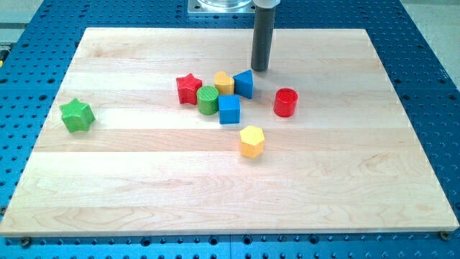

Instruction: Place the triangle into the hexagon

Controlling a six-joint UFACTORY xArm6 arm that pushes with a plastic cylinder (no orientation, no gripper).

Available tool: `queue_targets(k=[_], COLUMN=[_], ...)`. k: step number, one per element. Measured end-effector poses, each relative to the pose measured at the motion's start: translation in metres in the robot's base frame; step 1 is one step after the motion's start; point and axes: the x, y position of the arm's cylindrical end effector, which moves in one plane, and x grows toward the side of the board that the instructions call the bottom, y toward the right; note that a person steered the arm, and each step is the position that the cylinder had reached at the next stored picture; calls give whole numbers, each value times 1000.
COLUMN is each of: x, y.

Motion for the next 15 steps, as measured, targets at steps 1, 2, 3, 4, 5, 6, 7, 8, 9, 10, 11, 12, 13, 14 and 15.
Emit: queue_targets(k=[1, 2, 3, 4, 5, 6, 7, 8, 9, 10, 11, 12, 13, 14, 15], x=[-1, -1, 0, 0, 2, 4, 8, 9, 10, 10, 10, 31, 79, 87, 92], y=[0, -1, -2, -2, -2, -2, -2, -2, -2, -2, -6, -23, -38, -41, -41])
